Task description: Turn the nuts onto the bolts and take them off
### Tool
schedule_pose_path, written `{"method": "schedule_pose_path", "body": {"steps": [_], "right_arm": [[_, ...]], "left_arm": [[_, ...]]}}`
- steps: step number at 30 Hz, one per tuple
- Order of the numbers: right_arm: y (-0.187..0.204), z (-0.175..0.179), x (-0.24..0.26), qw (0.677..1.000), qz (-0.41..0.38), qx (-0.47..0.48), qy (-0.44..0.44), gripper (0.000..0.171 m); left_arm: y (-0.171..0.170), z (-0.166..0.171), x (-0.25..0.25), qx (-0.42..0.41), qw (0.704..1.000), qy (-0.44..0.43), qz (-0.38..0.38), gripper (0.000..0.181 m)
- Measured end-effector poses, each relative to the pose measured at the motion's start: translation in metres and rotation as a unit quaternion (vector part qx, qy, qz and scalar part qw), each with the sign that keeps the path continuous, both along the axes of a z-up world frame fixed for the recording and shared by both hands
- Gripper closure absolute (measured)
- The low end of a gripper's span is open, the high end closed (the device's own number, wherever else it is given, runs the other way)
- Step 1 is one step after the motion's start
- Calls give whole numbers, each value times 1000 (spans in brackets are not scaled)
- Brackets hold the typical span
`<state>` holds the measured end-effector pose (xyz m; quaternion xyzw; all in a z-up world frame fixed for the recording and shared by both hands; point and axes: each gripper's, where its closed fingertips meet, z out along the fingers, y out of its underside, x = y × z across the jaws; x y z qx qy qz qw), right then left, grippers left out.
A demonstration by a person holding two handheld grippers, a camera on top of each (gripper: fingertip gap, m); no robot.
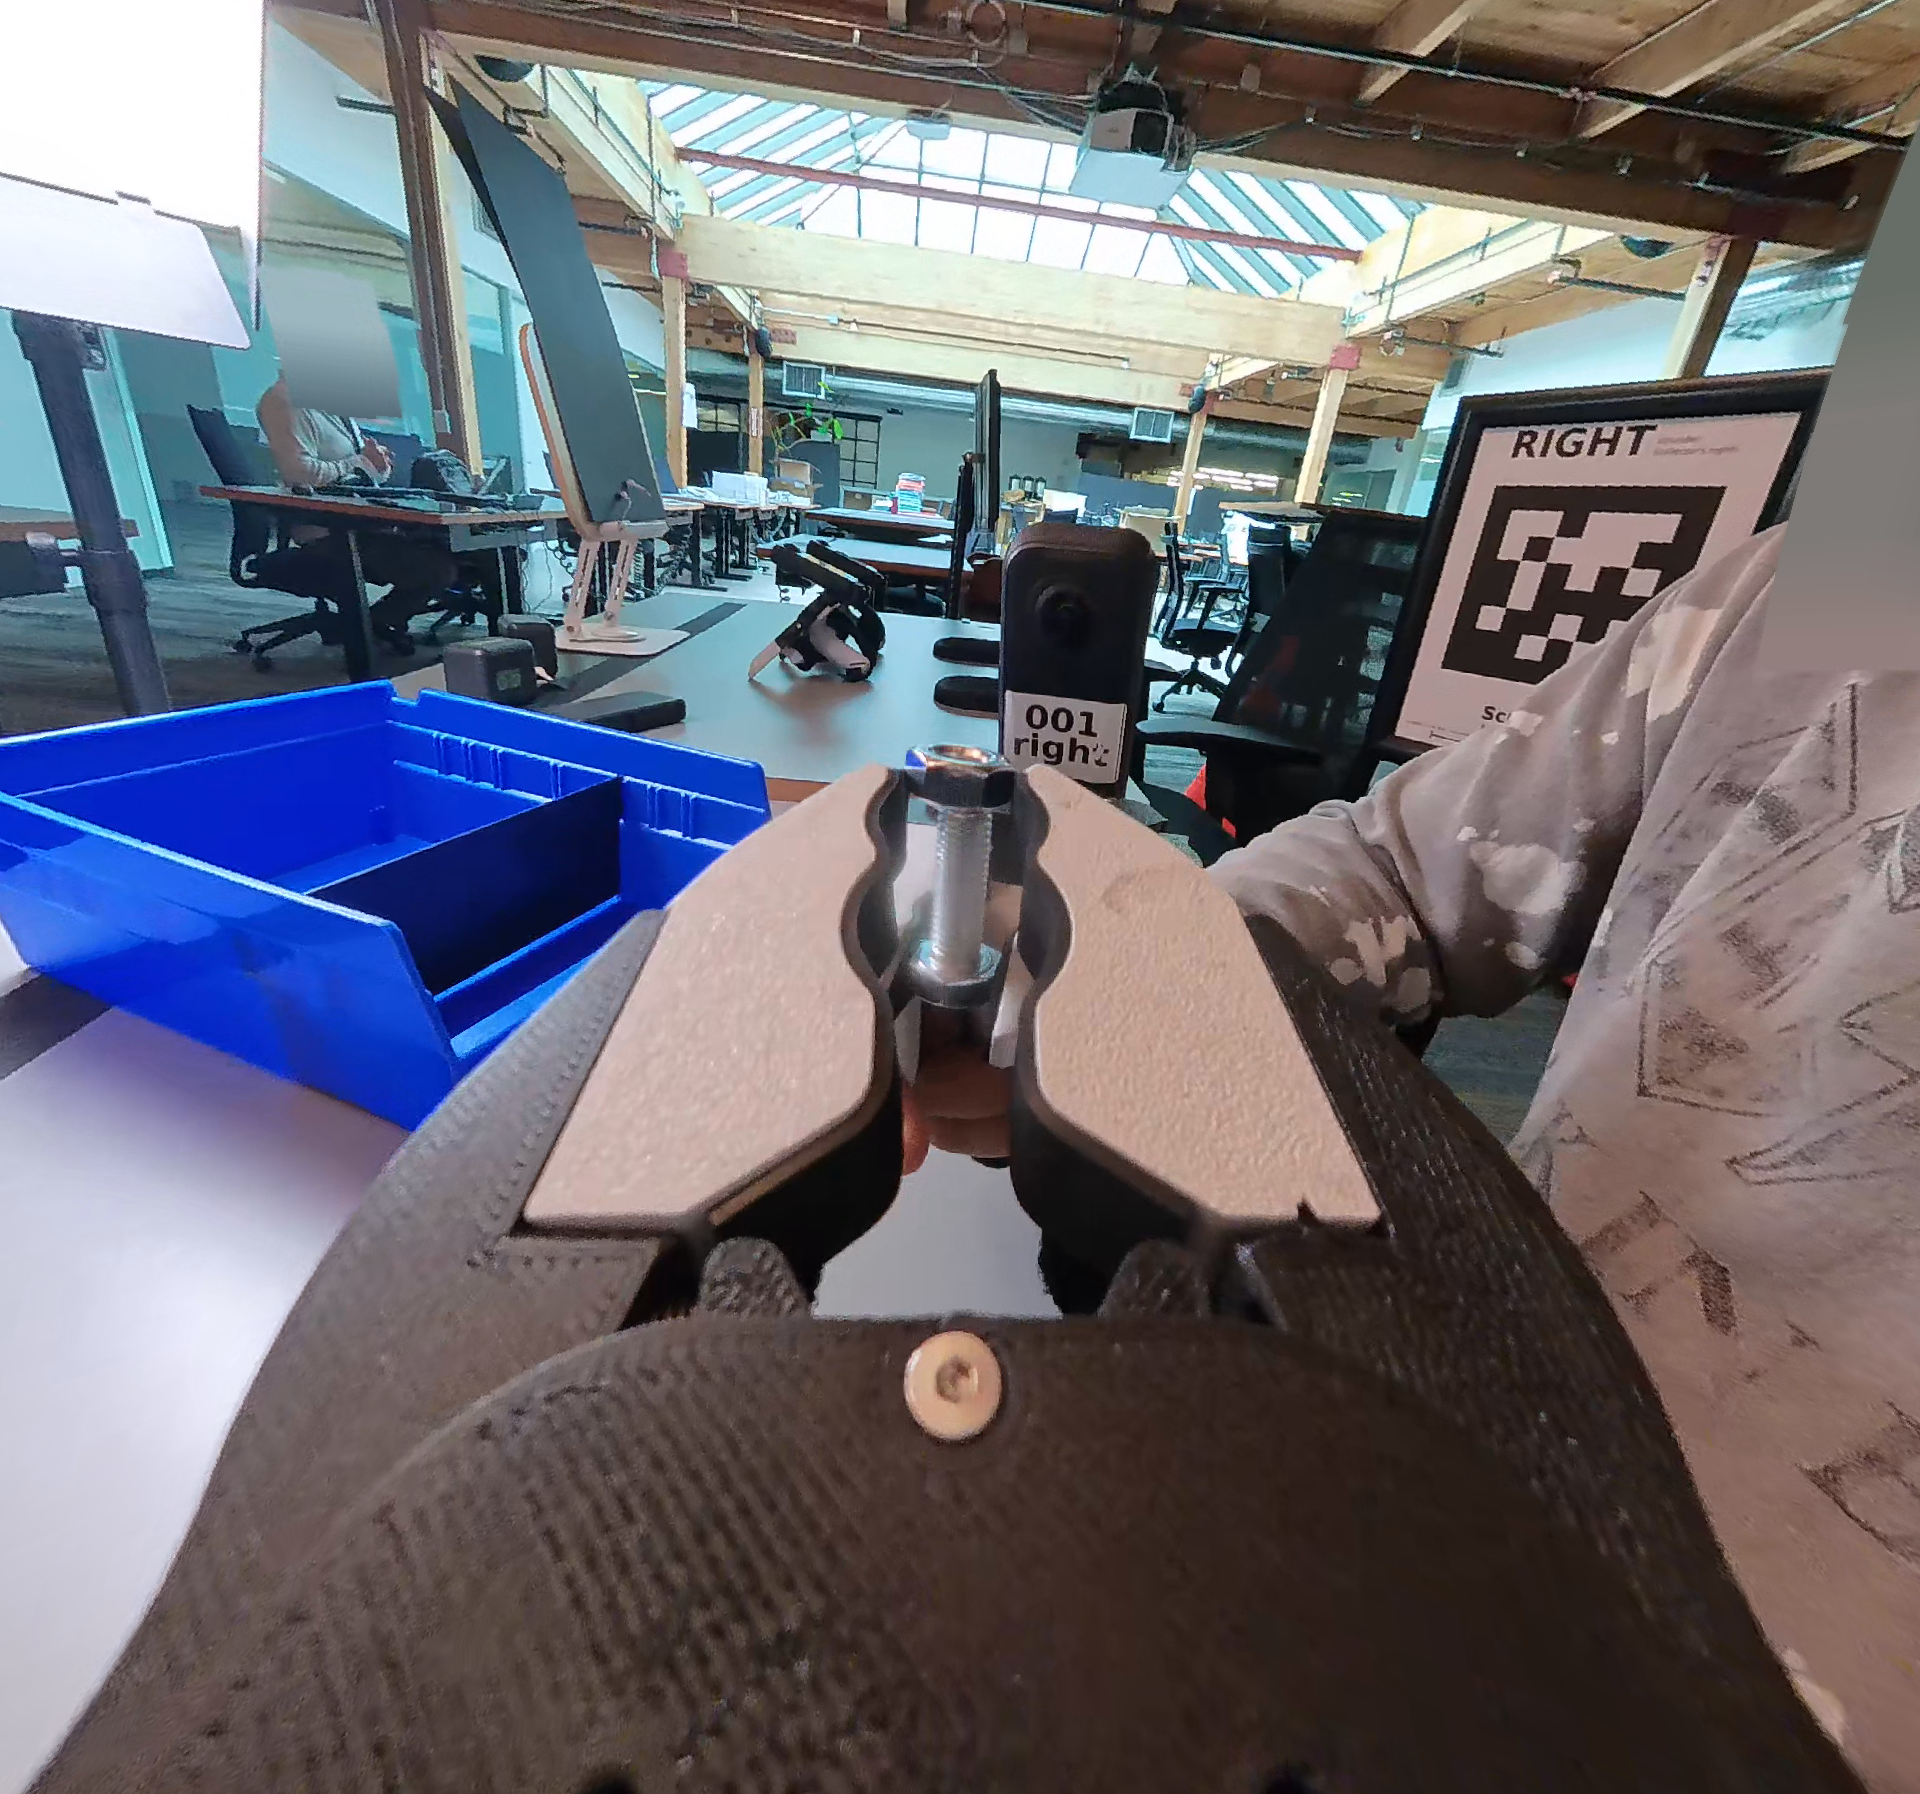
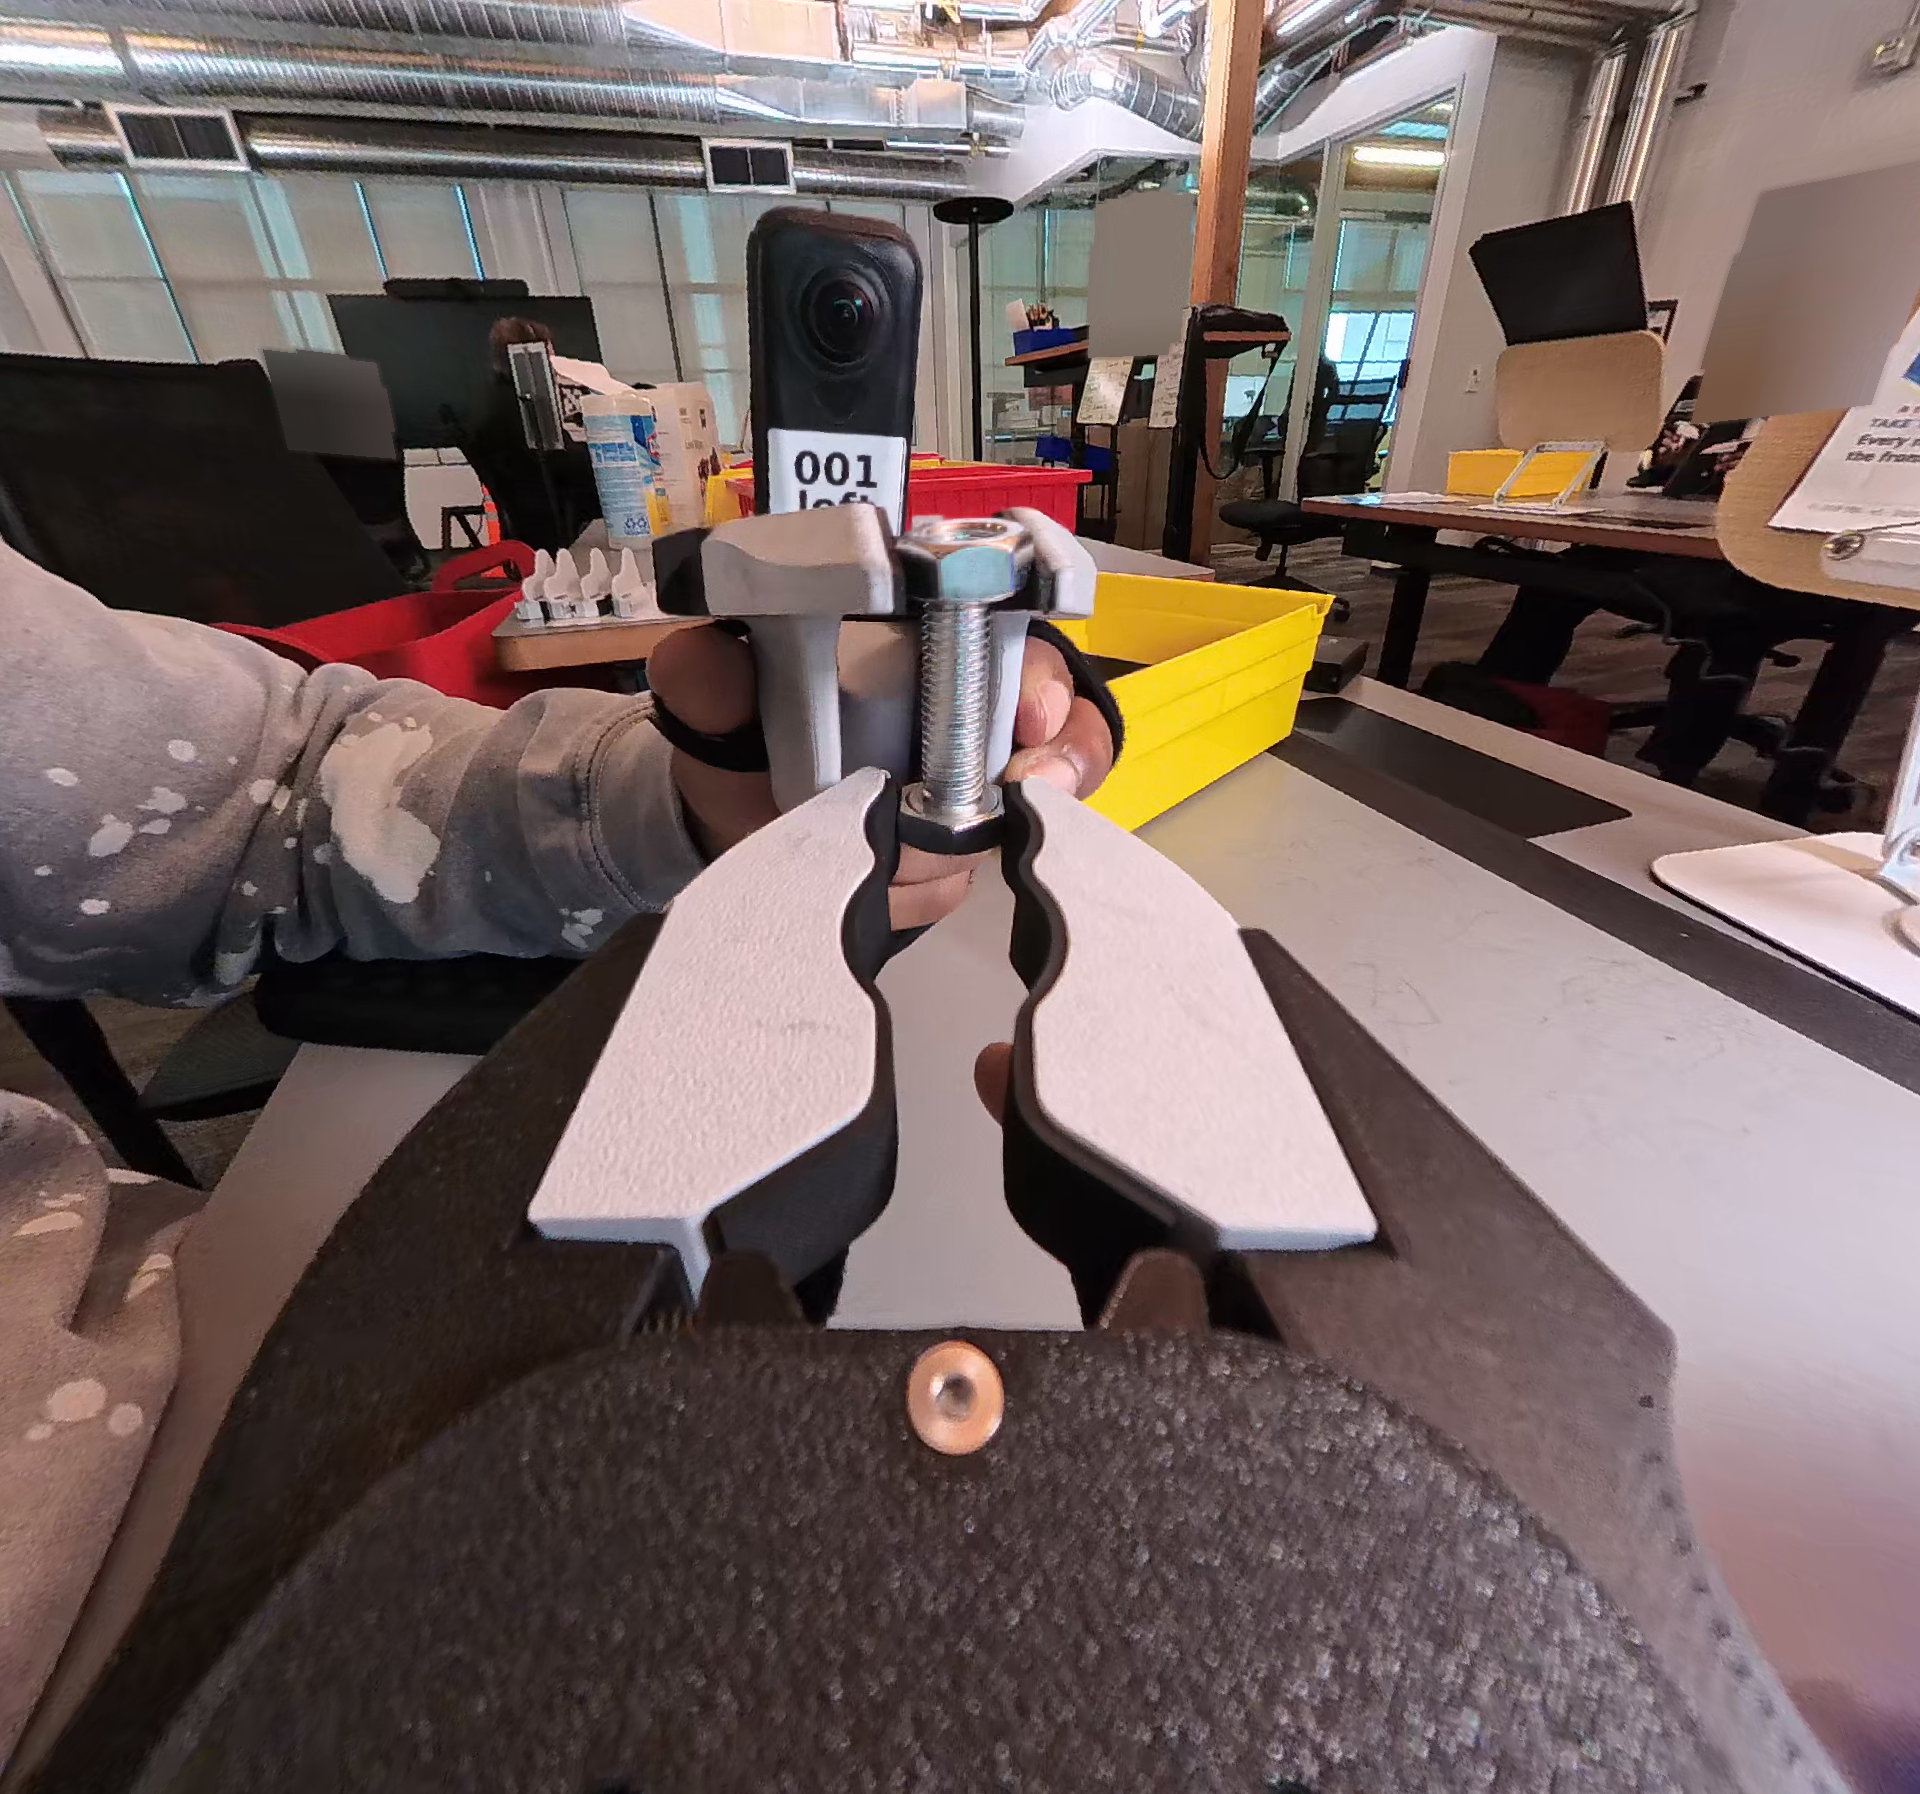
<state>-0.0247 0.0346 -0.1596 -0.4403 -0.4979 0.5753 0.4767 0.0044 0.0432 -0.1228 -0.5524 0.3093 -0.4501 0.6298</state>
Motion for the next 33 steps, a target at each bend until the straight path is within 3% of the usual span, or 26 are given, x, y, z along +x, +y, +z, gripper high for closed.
{"method": "schedule_pose_path", "body": {"steps": [27,33], "right_arm": [[3,-7,1,1000,-10,3,1,153],[7,-10,1,1000,-18,3,-7,153]], "left_arm": [[1,-12,3,-34,999,-1,-17,156],[5,-11,-3,-22,999,22,10,153]]}}
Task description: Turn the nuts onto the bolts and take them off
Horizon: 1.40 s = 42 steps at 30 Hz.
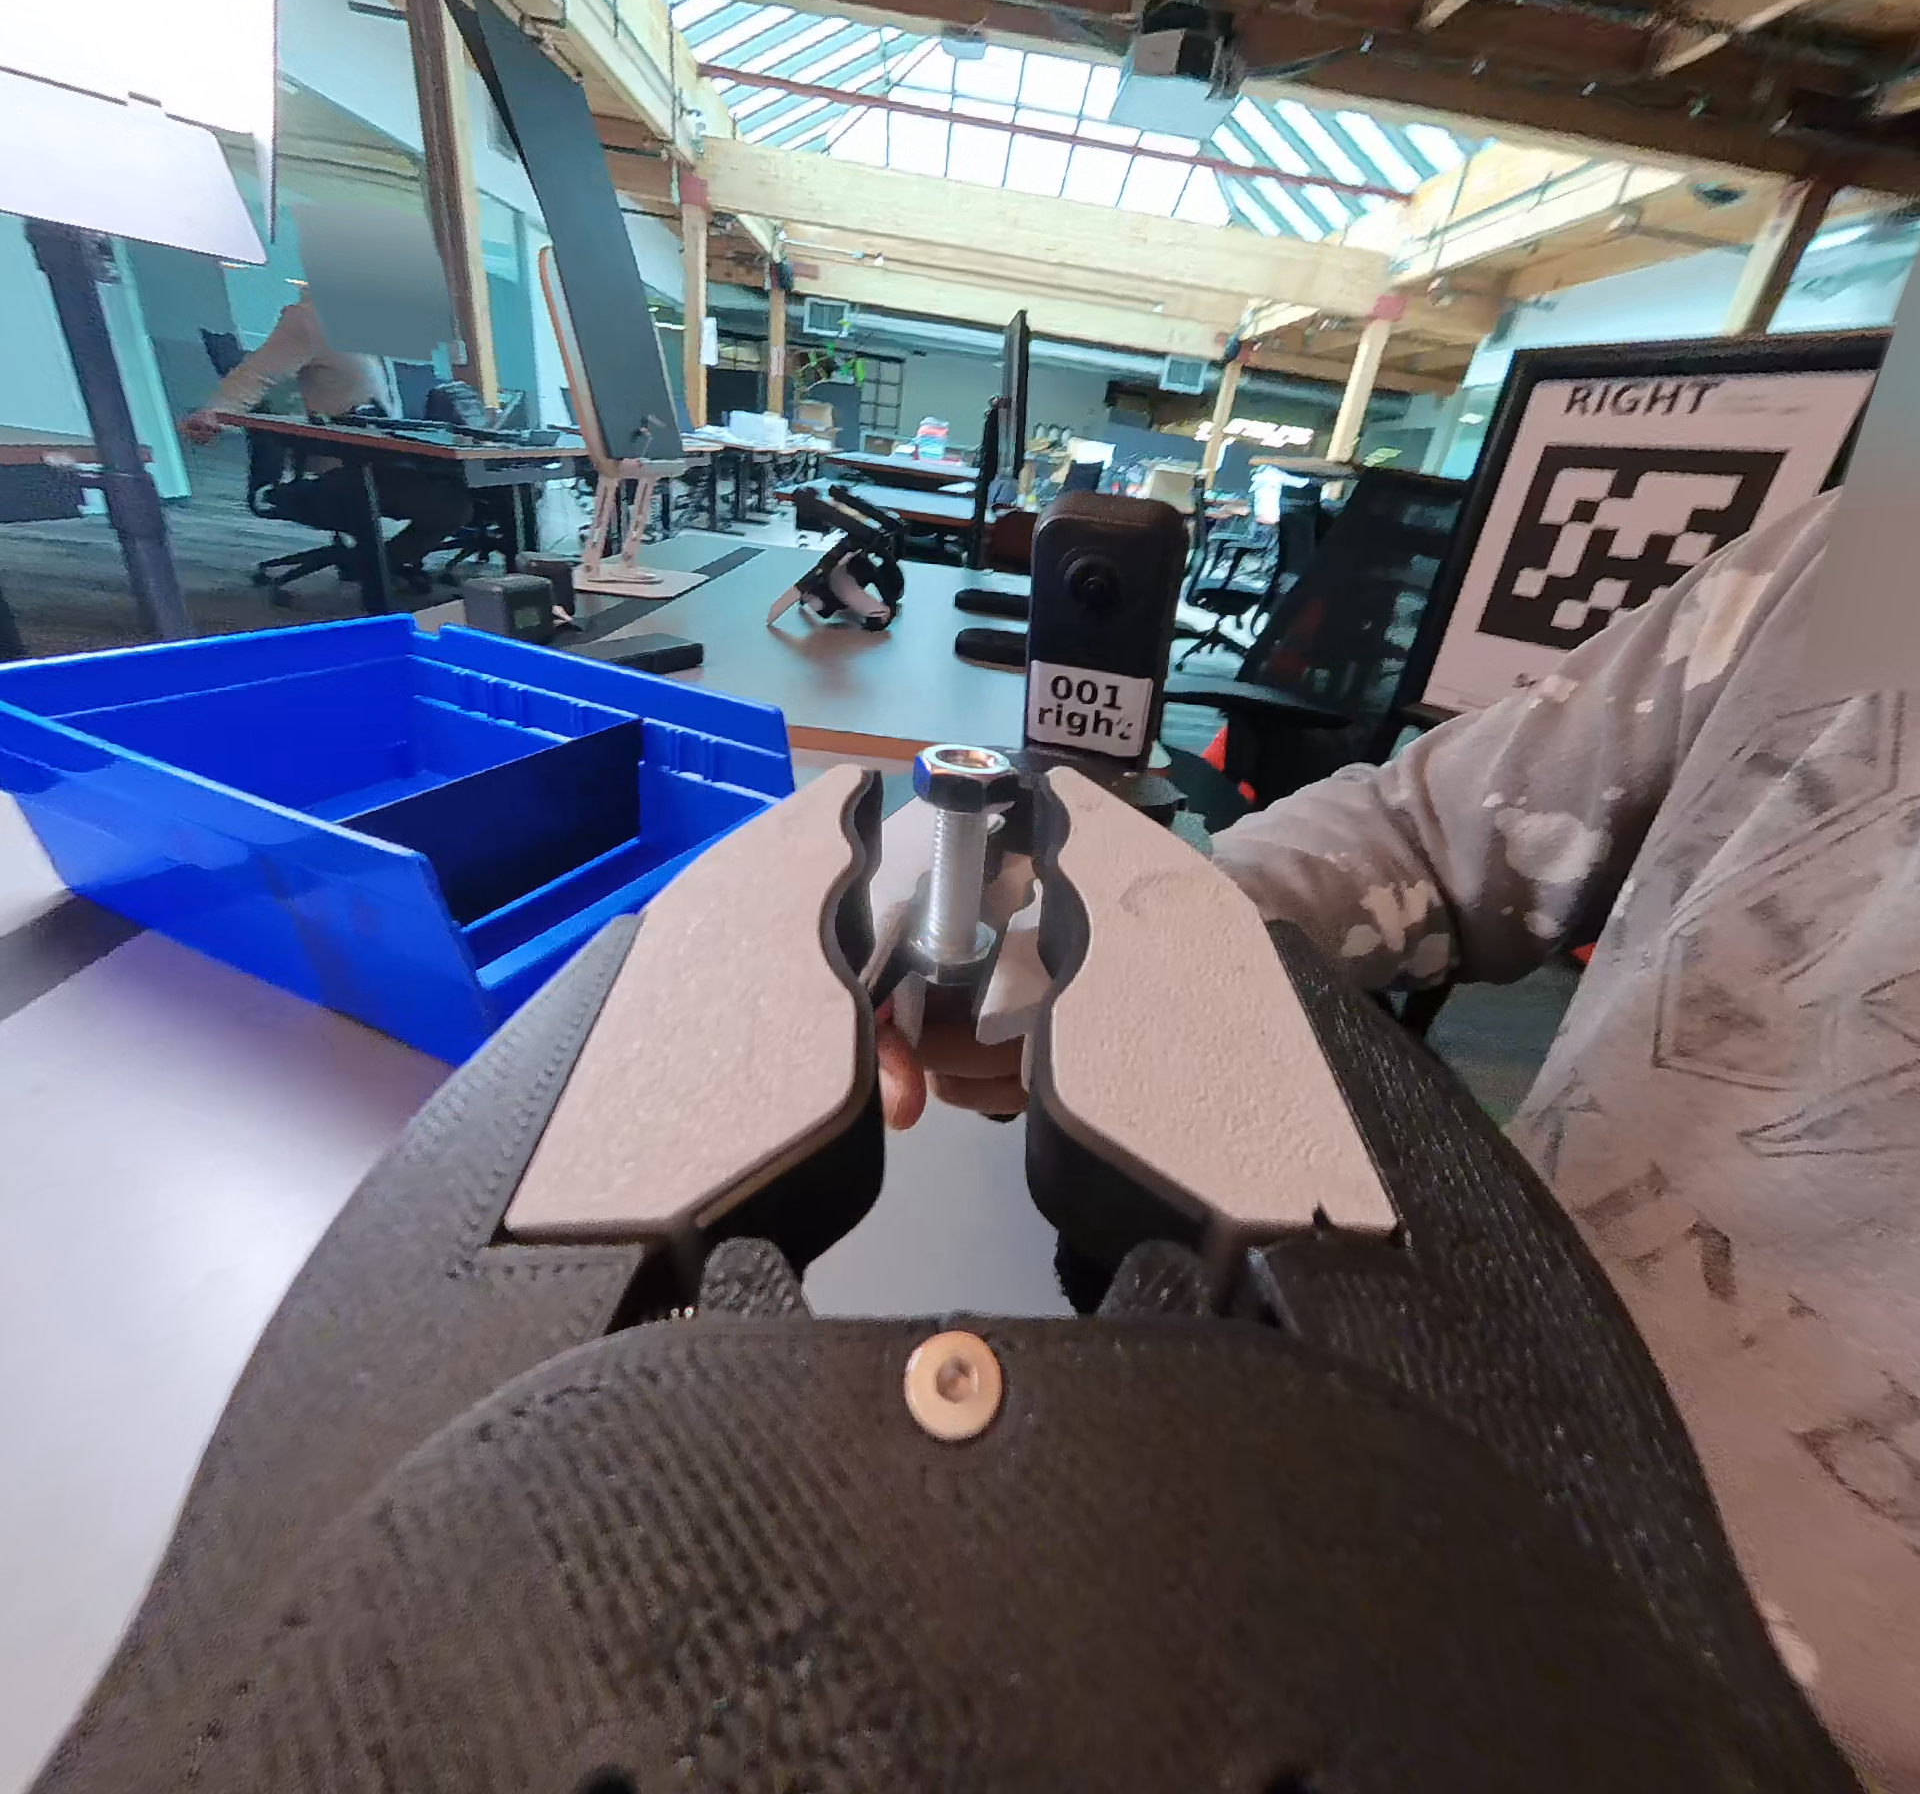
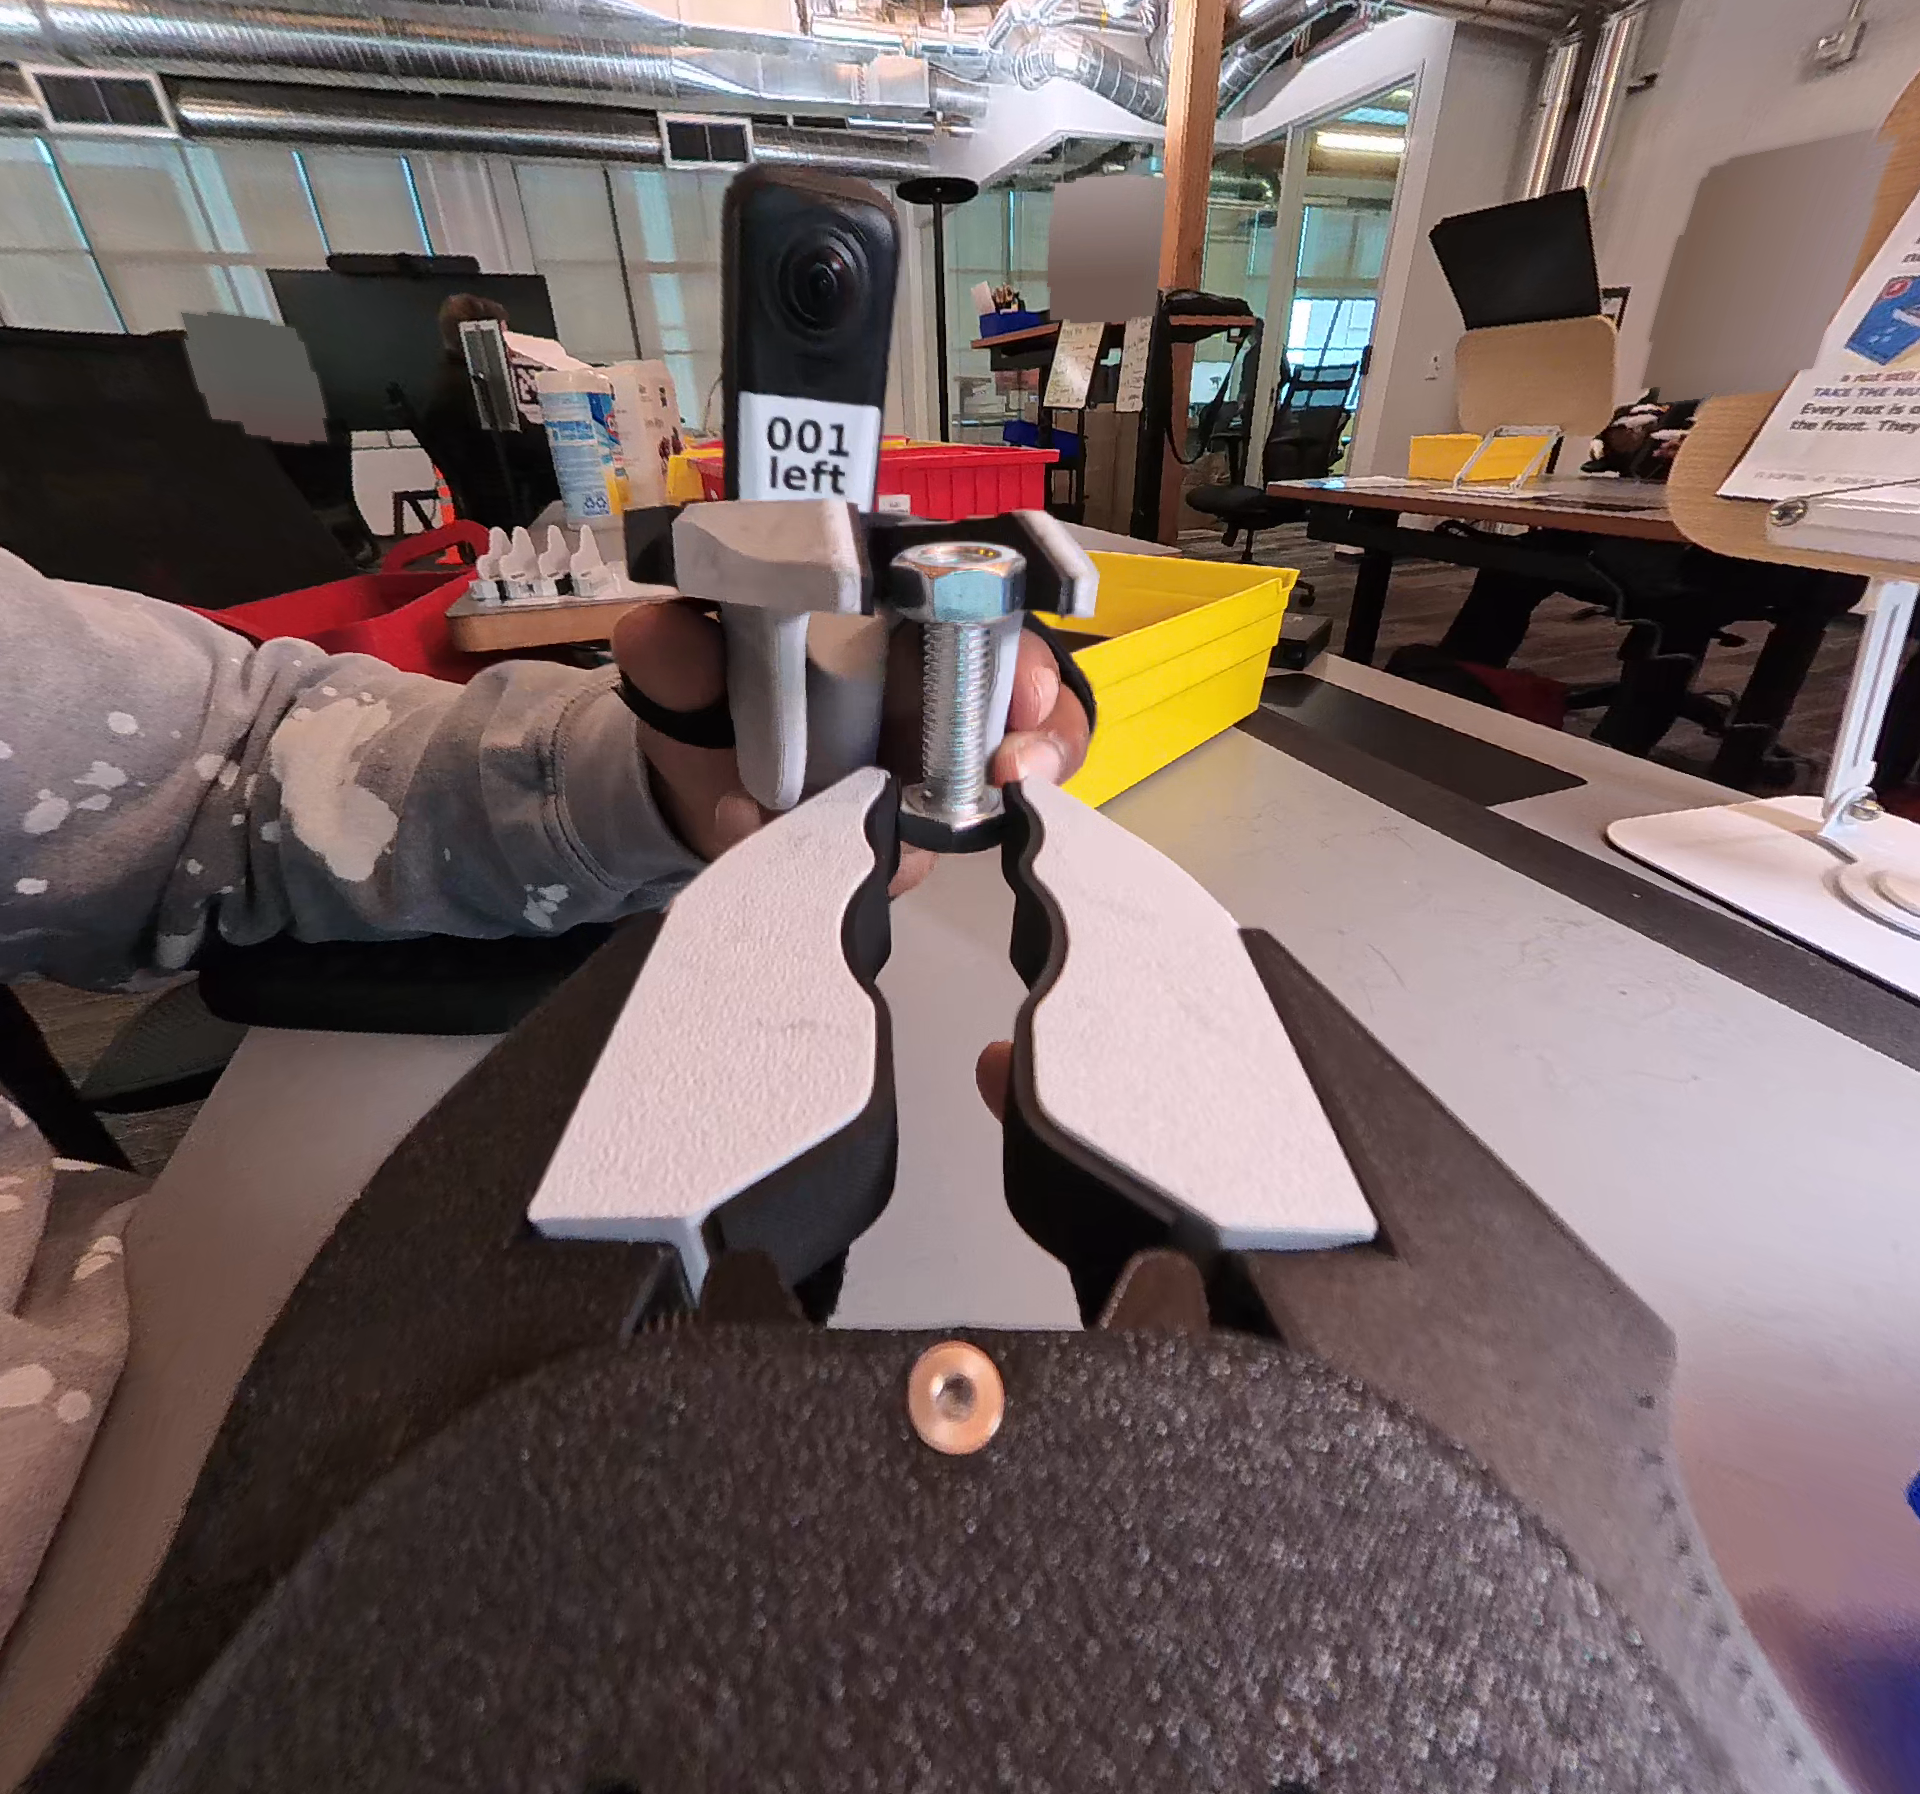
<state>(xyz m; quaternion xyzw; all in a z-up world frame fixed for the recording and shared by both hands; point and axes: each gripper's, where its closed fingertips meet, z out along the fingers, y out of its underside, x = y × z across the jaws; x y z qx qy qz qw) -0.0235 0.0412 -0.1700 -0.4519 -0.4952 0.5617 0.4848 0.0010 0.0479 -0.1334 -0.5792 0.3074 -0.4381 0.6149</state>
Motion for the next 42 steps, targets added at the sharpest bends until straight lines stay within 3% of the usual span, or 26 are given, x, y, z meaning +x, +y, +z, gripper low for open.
{"method": "schedule_pose_path", "body": {"steps": [10,14,23,30,36,42], "right_arm": [[8,-9,-2,999,-26,-1,-24,153],[0,-2,1,1000,7,-6,-2,153],[-41,11,15,988,150,-7,38,153],[-56,8,19,980,195,1,28,153],[-56,-1,13,983,184,8,2,153],[-39,-10,6,992,126,14,-22,153]], "left_arm": [[7,-4,-1,18,997,58,57,163],[-1,2,1,13,999,33,23,163],[-39,12,14,2,992,-3,-130,163],[-52,8,18,6,985,28,-169,163],[-49,0,16,10,986,74,-152,163],[-34,-8,9,24,985,154,-75,163]]}}
